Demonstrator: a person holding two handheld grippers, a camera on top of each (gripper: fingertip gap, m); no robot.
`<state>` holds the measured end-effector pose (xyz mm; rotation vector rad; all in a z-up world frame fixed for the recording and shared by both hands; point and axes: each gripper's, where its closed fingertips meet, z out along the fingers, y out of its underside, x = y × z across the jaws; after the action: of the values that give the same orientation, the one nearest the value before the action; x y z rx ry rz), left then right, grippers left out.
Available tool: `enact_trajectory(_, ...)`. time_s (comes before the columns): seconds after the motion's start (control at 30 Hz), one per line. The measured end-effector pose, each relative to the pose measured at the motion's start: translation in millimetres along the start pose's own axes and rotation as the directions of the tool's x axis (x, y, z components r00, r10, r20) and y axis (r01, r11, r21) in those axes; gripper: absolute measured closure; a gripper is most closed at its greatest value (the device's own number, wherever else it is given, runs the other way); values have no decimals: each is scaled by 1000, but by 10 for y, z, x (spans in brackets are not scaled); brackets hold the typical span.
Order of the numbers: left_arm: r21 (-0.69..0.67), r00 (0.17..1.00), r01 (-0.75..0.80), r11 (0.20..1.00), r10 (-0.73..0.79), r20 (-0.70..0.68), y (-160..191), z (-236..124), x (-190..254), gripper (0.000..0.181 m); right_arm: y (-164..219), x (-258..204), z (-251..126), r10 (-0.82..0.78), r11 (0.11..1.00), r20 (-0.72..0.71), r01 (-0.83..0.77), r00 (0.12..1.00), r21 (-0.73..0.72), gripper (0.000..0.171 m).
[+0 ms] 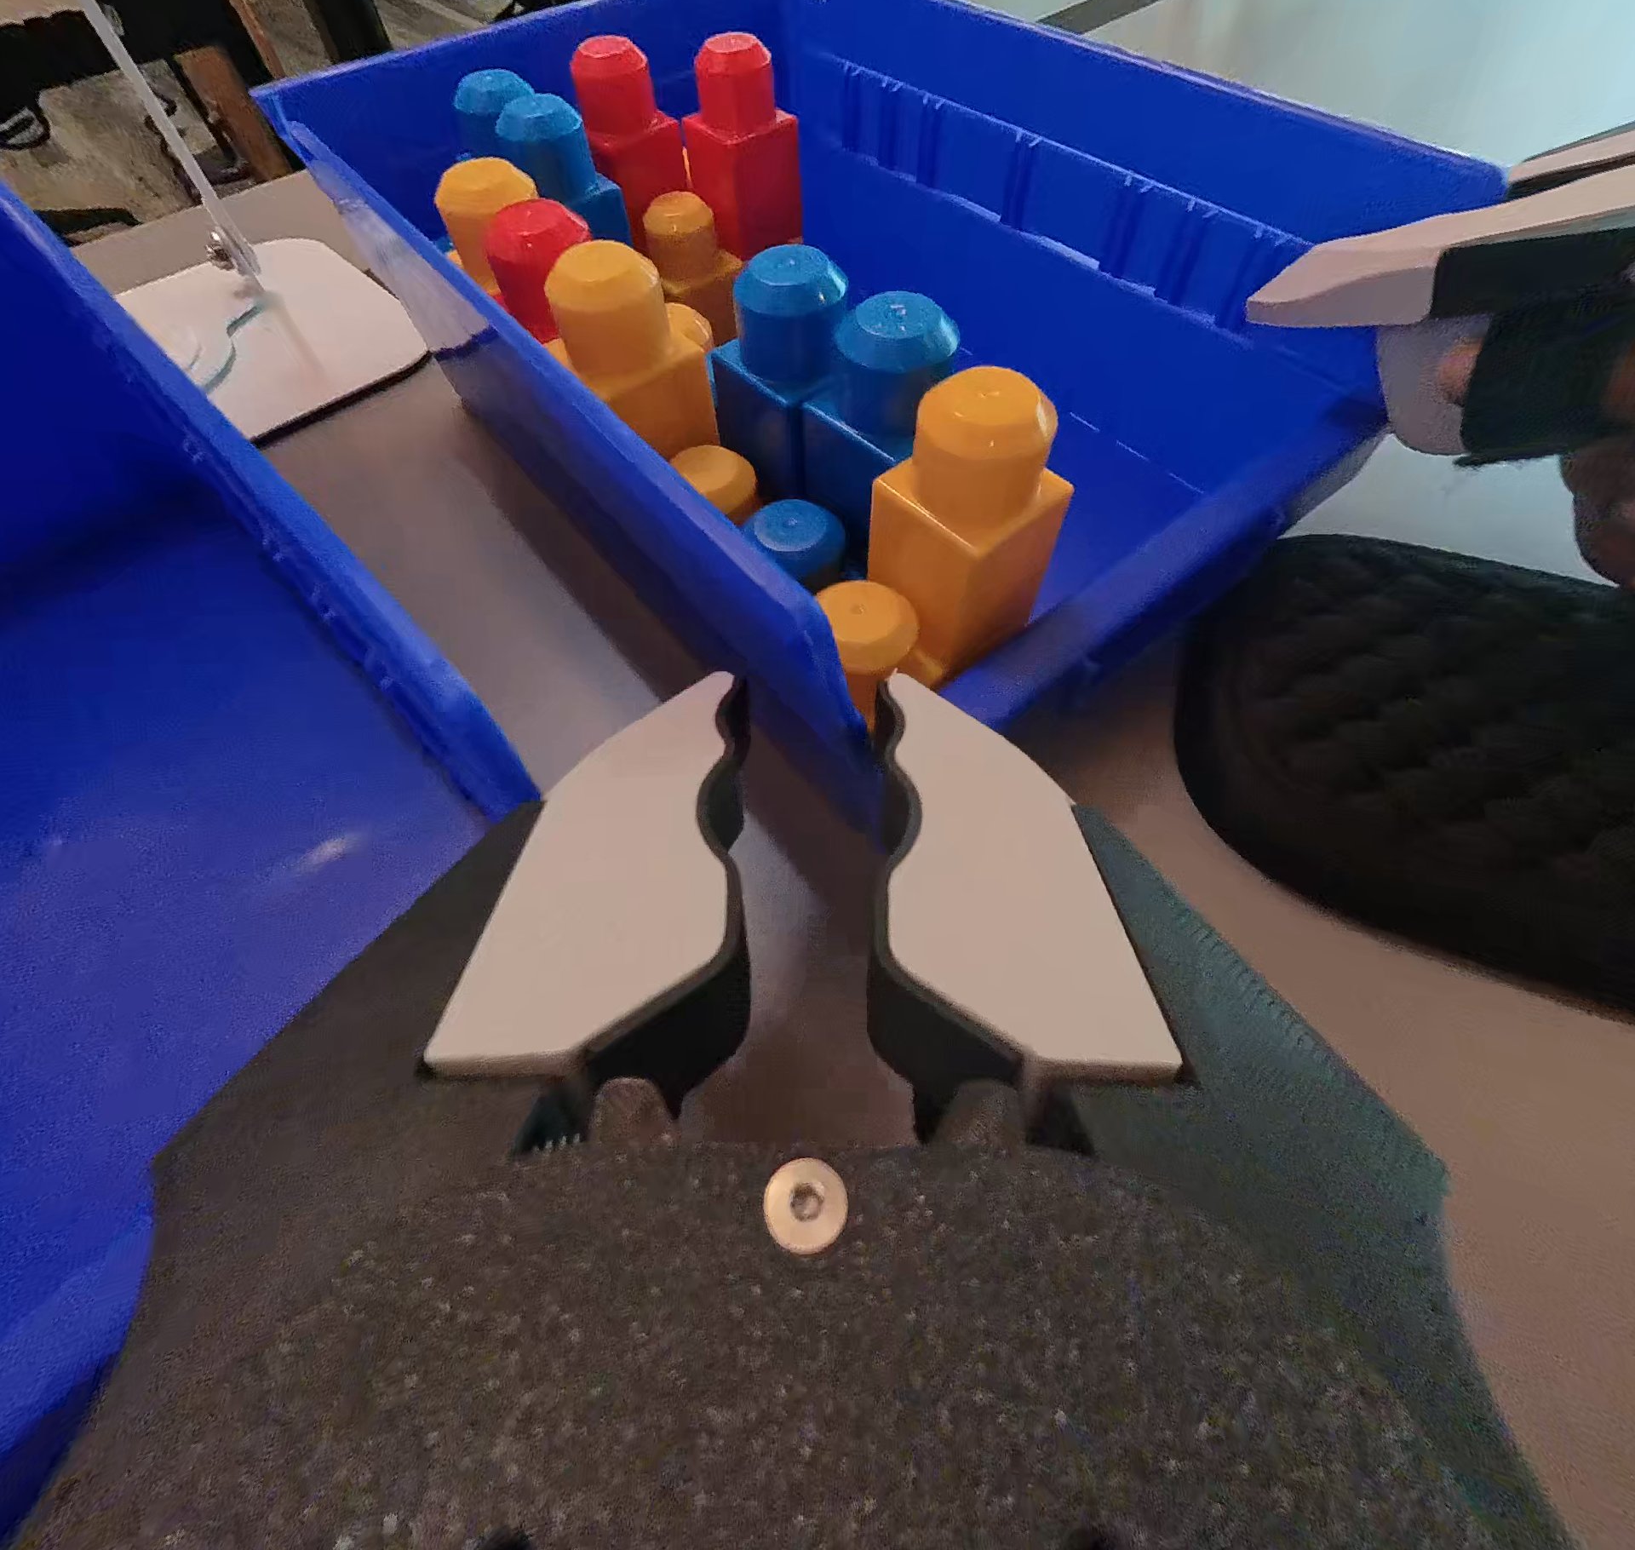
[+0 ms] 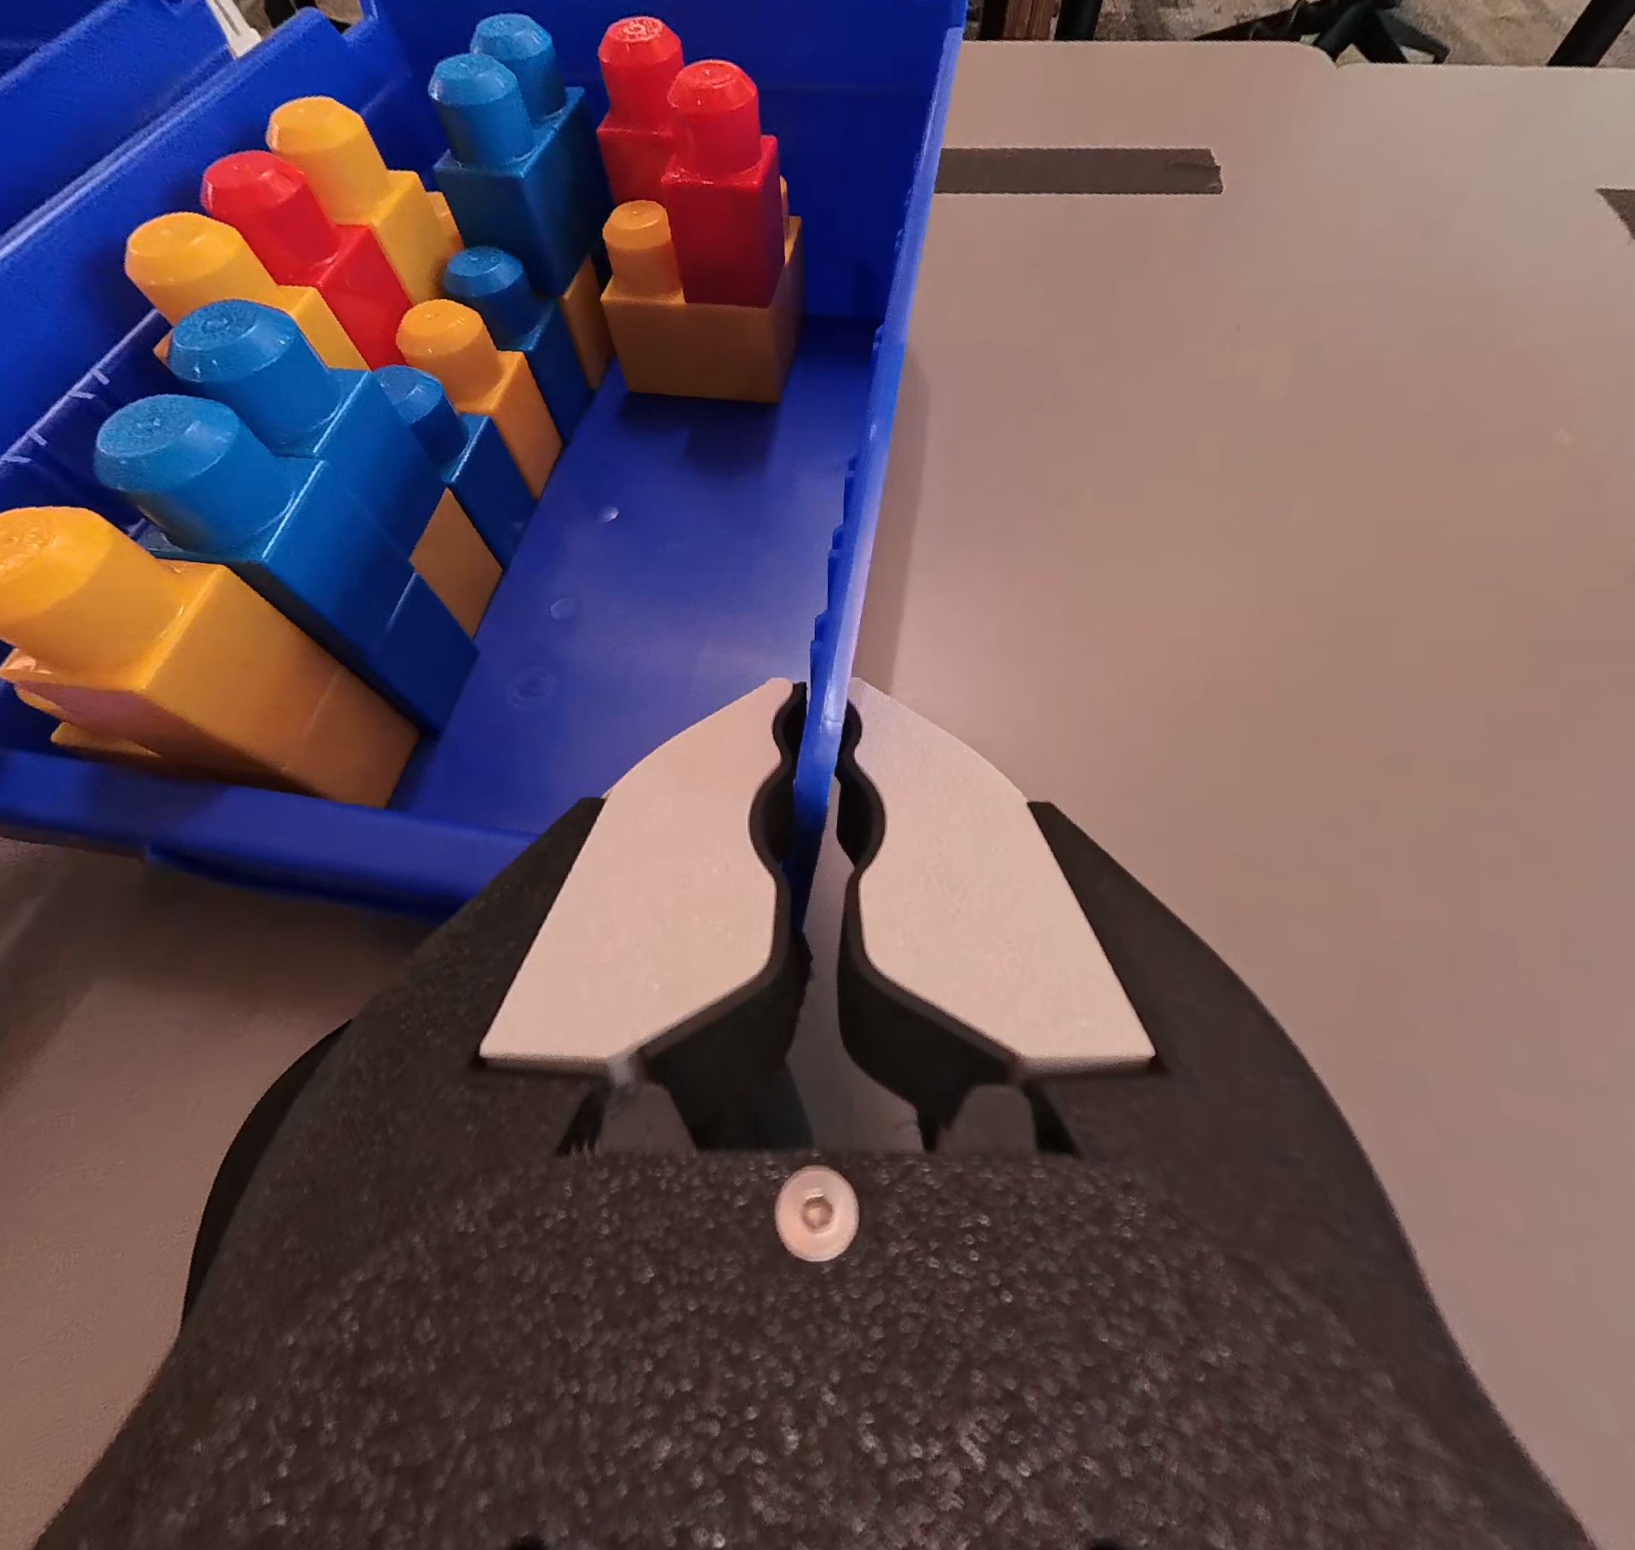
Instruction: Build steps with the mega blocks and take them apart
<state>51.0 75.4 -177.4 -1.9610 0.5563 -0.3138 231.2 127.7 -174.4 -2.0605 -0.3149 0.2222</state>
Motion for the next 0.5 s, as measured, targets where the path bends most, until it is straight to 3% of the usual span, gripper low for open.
enact_trajectory(0.3, -32, 966, -211, 977, 213, 146, -70, 138, -8, 167, -9, 68, -119, -53, 998, -47, 55, 998, 44, 168)
enact_trajectory(0.5, 44, 956, -252, 967, 242, 169, -395, -157, 11, 168, -358, -36, -432, -71, 990, -33, 74, 997, 117, 168)
